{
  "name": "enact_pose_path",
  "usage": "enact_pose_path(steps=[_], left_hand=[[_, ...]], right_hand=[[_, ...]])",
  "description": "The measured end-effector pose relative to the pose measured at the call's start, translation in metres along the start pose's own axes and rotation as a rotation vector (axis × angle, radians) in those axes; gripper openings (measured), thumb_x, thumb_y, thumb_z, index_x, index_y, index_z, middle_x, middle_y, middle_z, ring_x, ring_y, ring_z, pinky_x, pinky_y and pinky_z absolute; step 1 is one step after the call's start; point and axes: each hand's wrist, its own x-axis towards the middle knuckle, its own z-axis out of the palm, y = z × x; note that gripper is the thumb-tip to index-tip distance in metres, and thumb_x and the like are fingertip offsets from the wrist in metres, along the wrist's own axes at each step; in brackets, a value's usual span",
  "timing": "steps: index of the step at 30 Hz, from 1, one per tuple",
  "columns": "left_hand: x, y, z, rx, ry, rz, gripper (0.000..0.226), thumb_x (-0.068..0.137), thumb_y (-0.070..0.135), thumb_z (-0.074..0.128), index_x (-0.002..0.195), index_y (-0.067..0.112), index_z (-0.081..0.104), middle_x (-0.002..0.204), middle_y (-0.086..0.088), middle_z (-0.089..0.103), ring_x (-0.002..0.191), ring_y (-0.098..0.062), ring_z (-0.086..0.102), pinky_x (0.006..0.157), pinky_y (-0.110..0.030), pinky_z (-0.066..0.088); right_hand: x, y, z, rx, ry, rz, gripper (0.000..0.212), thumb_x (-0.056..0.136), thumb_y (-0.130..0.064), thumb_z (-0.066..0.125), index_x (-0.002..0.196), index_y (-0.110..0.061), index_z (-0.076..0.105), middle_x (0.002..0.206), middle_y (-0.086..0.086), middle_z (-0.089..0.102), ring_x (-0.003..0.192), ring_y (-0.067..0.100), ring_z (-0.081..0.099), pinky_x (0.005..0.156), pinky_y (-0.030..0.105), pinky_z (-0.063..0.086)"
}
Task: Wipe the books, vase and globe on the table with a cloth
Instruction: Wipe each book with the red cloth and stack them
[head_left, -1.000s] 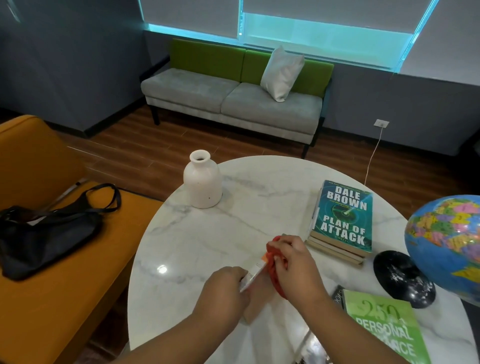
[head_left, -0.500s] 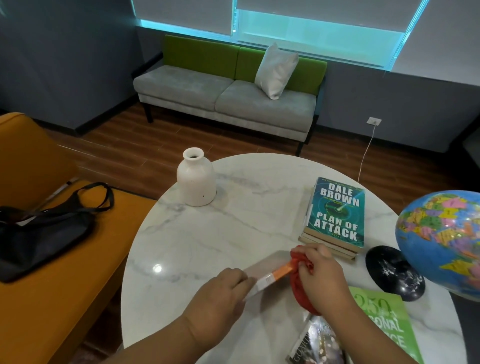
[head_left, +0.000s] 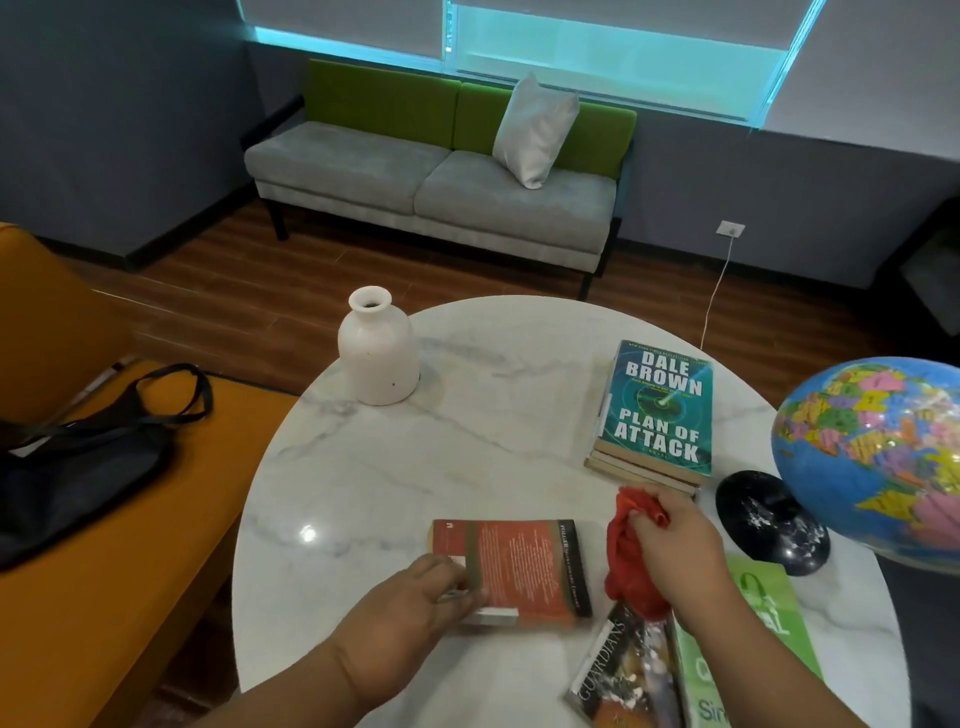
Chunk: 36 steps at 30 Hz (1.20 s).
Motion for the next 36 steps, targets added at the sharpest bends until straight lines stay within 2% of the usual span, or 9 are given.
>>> enact_pose_path(steps=[3,6,8,16,21,25,28,30,36], left_hand=[[-0.005,-0.002,0.010,-0.013,0.031,0.005,0.054,0.075,0.026,0.069,0.126,0.035,0.056,0.102,0.012,0.052,0.093,-0.005,0.044,0.056,-0.012,0.050],[-0.001,0.001,0.015,-0.002,0.024,0.022,0.061,0.061,0.023,0.079,0.119,0.033,0.061,0.094,0.013,0.047,0.087,-0.007,0.043,0.047,-0.013,0.045],[0.000,0.001,0.019,0.016,0.021,0.032,0.061,0.057,0.024,0.079,0.115,0.034,0.062,0.092,0.013,0.042,0.085,-0.007,0.041,0.043,-0.014,0.043],[0.000,-0.002,0.028,0.013,-0.046,0.025,0.075,0.048,0.022,0.081,0.119,0.034,0.058,0.094,0.015,0.046,0.085,-0.006,0.041,0.045,-0.013,0.043],[0.001,-0.004,0.027,-0.017,-0.038,0.035,0.077,0.051,0.022,0.080,0.122,0.037,0.055,0.101,0.018,0.051,0.084,-0.006,0.047,0.048,-0.015,0.046],[0.002,-0.006,0.025,-0.023,-0.053,0.038,0.066,0.054,0.023,0.081,0.117,0.036,0.065,0.097,0.020,0.055,0.082,-0.004,0.042,0.050,-0.013,0.045],[0.005,-0.006,0.019,-0.070,0.005,0.031,0.044,0.072,0.022,0.062,0.113,0.036,0.068,0.103,0.021,0.055,0.090,-0.003,0.045,0.062,-0.010,0.046],[0.005,-0.005,0.017,-0.132,0.018,0.030,0.042,0.076,0.021,0.051,0.111,0.034,0.070,0.105,0.020,0.053,0.097,-0.004,0.048,0.069,-0.009,0.048],[0.000,-0.004,0.013,-0.024,-0.076,-0.001,0.044,0.074,0.021,0.048,0.113,0.031,0.066,0.089,0.014,0.060,0.074,-0.011,0.057,0.052,-0.017,0.049]], right_hand=[[-0.013,-0.003,0.016,-0.156,-0.044,-0.047,0.026,0.093,-0.015,0.056,0.115,-0.027,0.061,0.111,-0.005,0.056,0.091,0.010,0.051,0.086,0.021,0.041],[-0.051,-0.005,0.051,-0.290,-0.344,-0.294,0.030,0.091,-0.015,0.052,0.112,-0.032,0.065,0.119,-0.010,0.055,0.097,0.002,0.047,0.092,0.010,0.035],[-0.075,-0.003,0.072,-0.337,-0.519,-0.490,0.036,0.091,-0.018,0.049,0.123,-0.031,0.061,0.127,-0.011,0.049,0.112,0.005,0.041,0.103,0.016,0.030],[-0.010,0.010,0.075,-0.452,-0.234,-0.339,0.037,0.095,-0.014,0.043,0.122,-0.032,0.061,0.121,-0.009,0.050,0.106,0.010,0.047,0.097,0.023,0.042],[-0.028,-0.019,0.106,-0.427,-0.649,-0.675,0.037,0.085,-0.011,0.061,0.117,-0.029,0.064,0.126,-0.007,0.048,0.113,0.015,0.050,0.101,0.025,0.040],[-0.002,-0.028,0.109,-0.449,-0.523,-0.595,0.036,0.092,-0.015,0.052,0.122,-0.031,0.064,0.130,-0.008,0.050,0.111,0.010,0.046,0.098,0.012,0.033],[-0.011,-0.042,0.123,-0.548,-0.645,-0.715,0.039,0.091,-0.015,0.054,0.127,-0.029,0.059,0.134,-0.005,0.047,0.115,0.019,0.045,0.103,0.028,0.037],[-0.023,-0.045,0.129,-0.543,-0.757,-0.769,0.038,0.094,-0.016,0.051,0.129,-0.028,0.058,0.136,-0.003,0.044,0.115,0.021,0.045,0.103,0.029,0.037],[0.004,-0.002,0.096,-0.459,-0.430,-0.550,0.029,0.092,-0.022,0.053,0.115,-0.034,0.067,0.119,-0.006,0.052,0.104,0.008,0.051,0.101,0.024,0.040]])
